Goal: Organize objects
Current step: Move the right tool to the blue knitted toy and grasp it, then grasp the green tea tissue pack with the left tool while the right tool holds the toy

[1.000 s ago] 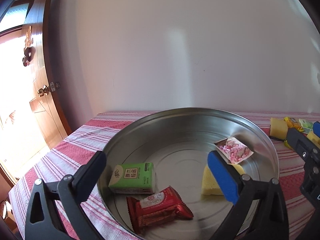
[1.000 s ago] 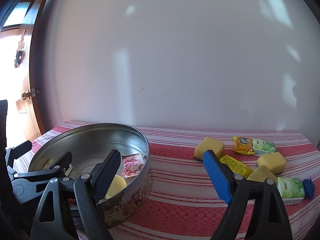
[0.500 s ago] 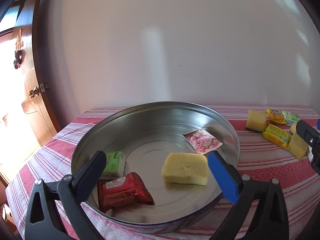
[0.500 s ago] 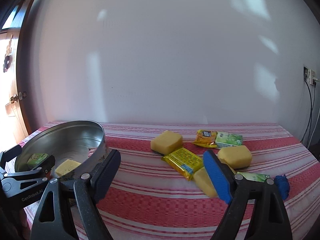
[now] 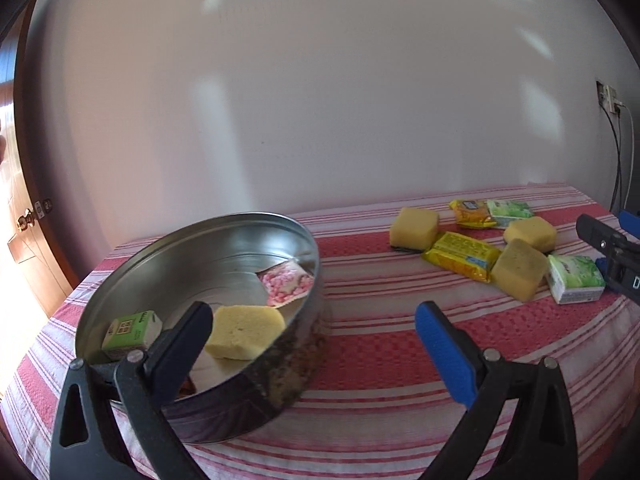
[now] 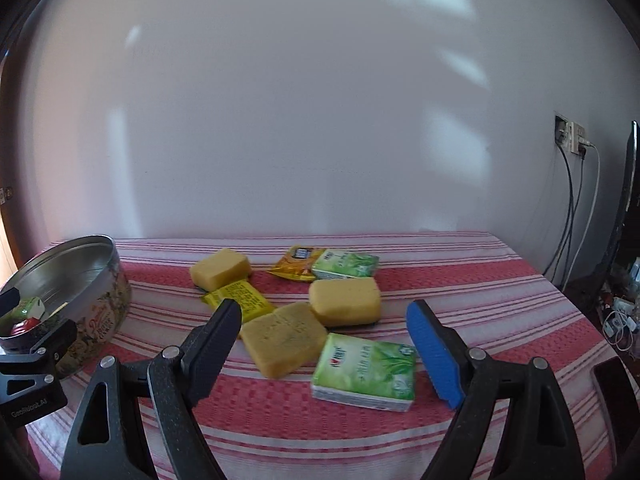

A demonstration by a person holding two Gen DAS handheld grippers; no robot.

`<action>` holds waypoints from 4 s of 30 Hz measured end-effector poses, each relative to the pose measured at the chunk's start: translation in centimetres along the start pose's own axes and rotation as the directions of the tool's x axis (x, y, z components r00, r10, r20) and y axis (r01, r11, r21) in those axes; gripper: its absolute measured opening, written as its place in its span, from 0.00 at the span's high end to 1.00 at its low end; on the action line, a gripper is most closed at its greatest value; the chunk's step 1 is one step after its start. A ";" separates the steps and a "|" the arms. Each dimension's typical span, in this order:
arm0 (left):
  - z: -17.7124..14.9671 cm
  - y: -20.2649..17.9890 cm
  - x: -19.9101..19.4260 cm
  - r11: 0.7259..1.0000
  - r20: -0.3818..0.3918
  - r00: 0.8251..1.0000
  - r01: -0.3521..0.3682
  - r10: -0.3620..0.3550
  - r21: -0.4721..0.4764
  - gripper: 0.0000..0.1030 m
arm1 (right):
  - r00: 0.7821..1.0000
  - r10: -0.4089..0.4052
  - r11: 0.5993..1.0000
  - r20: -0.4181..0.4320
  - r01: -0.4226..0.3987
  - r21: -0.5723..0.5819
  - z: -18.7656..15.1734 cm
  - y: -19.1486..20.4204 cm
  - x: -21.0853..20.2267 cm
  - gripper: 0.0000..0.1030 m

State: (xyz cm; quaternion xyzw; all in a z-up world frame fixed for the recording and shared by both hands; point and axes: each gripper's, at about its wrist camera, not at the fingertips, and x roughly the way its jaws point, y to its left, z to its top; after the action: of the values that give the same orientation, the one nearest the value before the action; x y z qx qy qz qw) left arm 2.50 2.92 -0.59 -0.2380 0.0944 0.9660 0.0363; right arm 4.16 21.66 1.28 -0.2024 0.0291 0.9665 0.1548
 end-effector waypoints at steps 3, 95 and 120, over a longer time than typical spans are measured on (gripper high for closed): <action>0.2 -1.8 0.3 0.999 -0.016 0.999 0.040 -0.040 0.023 0.00 | 0.999 -0.040 0.999 -0.025 0.041 0.032 -0.1 -2.9 0.4 0.16; 2.6 -10.3 1.6 0.969 -0.065 0.970 0.238 -0.234 0.071 0.30 | 0.980 -0.186 0.980 0.065 0.181 0.085 0.2 -12.0 -0.3 0.65; 3.2 -0.9 1.1 0.977 0.020 0.977 0.210 -0.210 0.029 0.30 | 0.996 0.082 0.995 -0.022 -0.080 0.067 -0.5 2.1 -0.7 0.65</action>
State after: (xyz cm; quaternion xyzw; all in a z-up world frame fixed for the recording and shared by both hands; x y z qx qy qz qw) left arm 0.15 4.47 1.52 -0.2350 0.0813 0.9581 0.1425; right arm 4.30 19.36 1.11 -0.2077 0.0710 0.9680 0.1216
